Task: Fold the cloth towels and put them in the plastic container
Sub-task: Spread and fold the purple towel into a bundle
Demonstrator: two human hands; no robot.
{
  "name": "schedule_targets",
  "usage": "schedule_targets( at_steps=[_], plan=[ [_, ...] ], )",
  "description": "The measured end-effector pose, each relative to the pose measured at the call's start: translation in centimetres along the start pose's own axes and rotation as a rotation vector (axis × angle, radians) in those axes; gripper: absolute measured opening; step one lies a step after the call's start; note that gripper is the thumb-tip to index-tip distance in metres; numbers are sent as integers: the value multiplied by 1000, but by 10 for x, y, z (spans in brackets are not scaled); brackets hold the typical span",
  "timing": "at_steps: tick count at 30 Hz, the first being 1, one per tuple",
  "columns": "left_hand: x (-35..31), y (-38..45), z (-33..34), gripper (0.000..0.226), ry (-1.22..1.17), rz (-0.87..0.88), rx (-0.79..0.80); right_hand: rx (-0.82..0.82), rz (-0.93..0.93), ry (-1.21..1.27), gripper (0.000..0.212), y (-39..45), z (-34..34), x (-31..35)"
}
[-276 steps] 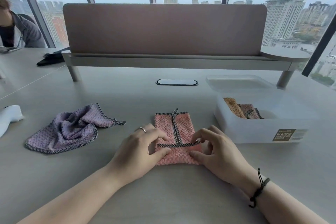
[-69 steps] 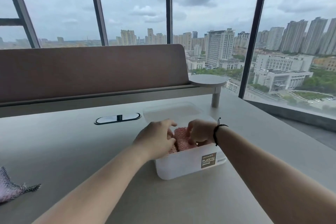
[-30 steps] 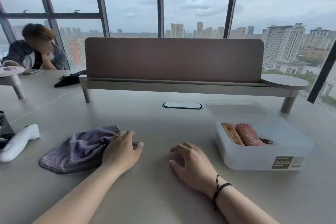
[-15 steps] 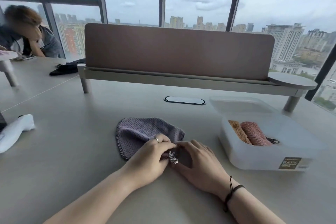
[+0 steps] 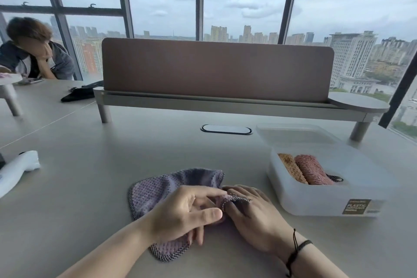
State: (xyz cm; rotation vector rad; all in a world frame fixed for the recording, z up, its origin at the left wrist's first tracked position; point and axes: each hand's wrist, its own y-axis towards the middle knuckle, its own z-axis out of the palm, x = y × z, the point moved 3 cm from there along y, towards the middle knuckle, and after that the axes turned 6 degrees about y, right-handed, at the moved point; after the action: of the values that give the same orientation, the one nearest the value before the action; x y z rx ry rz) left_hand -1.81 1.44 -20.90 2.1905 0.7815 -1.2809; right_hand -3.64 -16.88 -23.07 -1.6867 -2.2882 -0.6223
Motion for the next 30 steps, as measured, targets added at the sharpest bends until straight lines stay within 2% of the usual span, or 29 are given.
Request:
schedule_targets(
  at_steps=[2, 4, 6, 8, 9, 11, 13, 16, 19, 21, 23, 25, 27, 30],
  plan=[
    [4, 2, -9, 43, -52, 7, -68, -22, 0, 59, 68, 0, -3, -2],
    [11, 4, -24, 24, 15, 23, -277, -47, -1, 77, 69, 1, -5, -6],
    [23, 4, -42, 13, 282, 7, -535, -50, -16, 89, 75, 2, -6, -9],
    [35, 2, -53, 9, 653, -98, -661, -31, -3, 88, 81, 3, -7, -11],
    [41, 1, -57, 9, 752, -176, -653, -28, 13, 74, 77, 4, -8, -12],
    [49, 0, -58, 32, 826, -277, -539, -57, 59, 22, 65, 4, -12, -13],
    [51, 2, -53, 58, 889, -282, -400, -127, 116, -80, 59, 3, -15, -17],
    [48, 5, -40, 72, 924, -323, -220, -297, 198, -146, 47, 0, -20, -19],
    [45, 4, -33, 81, 950, -378, -75, -456, 76, -45, 41, -3, -25, -6],
    [42, 3, -33, 89, 985, -379, -9, -343, -39, 33, 41, -4, -24, 11],
    [41, 3, -35, 100, 992, -378, 28, -104, -64, 46, 49, -6, -13, 24],
    [41, 4, -38, 114, 985, -378, 41, 44, -64, 23, 62, -4, -3, 27],
    [43, 2, -44, 130, 975, -380, 76, 29, -16, 48, 64, -2, -1, 23],
    [44, -6, -55, 140, 926, -418, 196, -87, 98, 92, 51, -1, -9, 6]
  ],
)
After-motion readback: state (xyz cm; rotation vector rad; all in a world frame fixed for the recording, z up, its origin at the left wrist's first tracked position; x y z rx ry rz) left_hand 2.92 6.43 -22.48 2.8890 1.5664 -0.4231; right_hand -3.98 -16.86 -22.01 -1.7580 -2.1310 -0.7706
